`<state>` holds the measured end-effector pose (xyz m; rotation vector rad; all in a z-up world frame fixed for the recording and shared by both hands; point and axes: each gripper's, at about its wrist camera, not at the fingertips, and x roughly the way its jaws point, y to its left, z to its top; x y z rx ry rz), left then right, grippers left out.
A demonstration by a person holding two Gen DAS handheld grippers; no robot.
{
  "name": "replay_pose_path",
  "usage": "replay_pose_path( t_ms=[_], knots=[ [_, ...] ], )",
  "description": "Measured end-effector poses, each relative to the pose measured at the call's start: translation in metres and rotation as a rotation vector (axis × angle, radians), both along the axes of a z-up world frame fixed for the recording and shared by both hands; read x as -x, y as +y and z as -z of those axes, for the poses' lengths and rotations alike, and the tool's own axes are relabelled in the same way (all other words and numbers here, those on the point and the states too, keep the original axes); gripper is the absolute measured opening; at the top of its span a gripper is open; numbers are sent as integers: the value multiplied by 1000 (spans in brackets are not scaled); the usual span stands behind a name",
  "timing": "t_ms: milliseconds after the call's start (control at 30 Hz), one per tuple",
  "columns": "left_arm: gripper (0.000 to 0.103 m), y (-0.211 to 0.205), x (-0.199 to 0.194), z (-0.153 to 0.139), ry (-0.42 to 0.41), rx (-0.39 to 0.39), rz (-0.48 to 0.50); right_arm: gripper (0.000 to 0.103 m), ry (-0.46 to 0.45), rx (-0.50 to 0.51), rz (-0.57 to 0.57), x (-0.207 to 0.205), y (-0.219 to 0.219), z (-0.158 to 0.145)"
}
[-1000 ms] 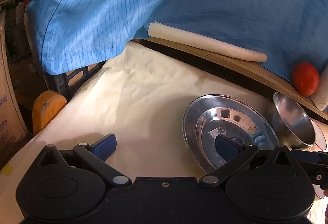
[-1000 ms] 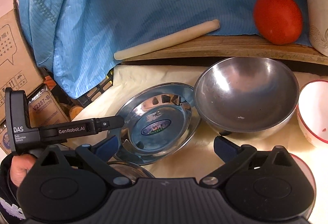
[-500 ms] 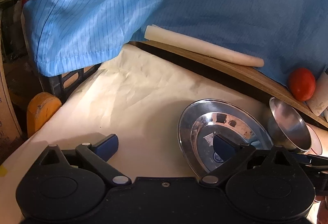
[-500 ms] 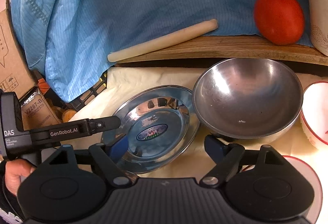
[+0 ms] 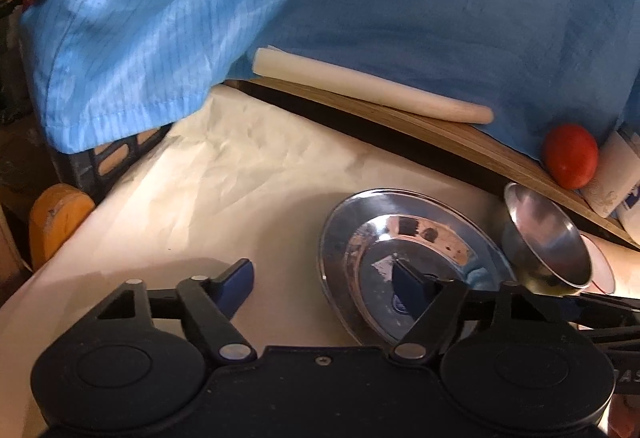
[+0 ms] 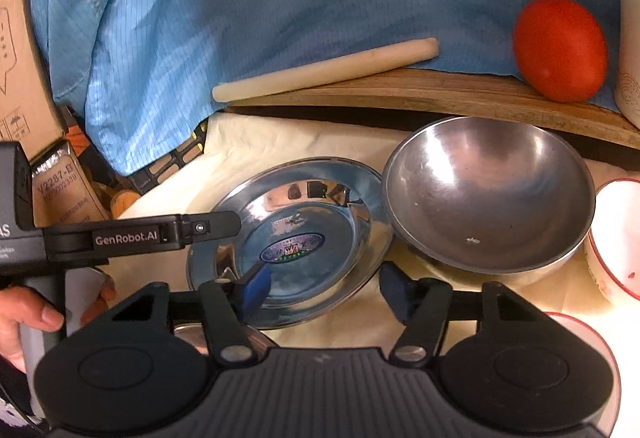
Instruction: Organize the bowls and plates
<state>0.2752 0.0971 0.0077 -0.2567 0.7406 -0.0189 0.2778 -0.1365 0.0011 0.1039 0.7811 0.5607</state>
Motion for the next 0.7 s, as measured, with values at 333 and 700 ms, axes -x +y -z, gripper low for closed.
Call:
replay_pose_path(
  t_ms=[333, 700],
  knots=[
    [44, -2, -2, 4, 10, 18, 32, 47, -6, 9, 9, -1, -1, 3],
    [30, -7, -3, 6, 13, 0, 51, 35, -9, 5, 17, -2, -4, 7]
  ],
)
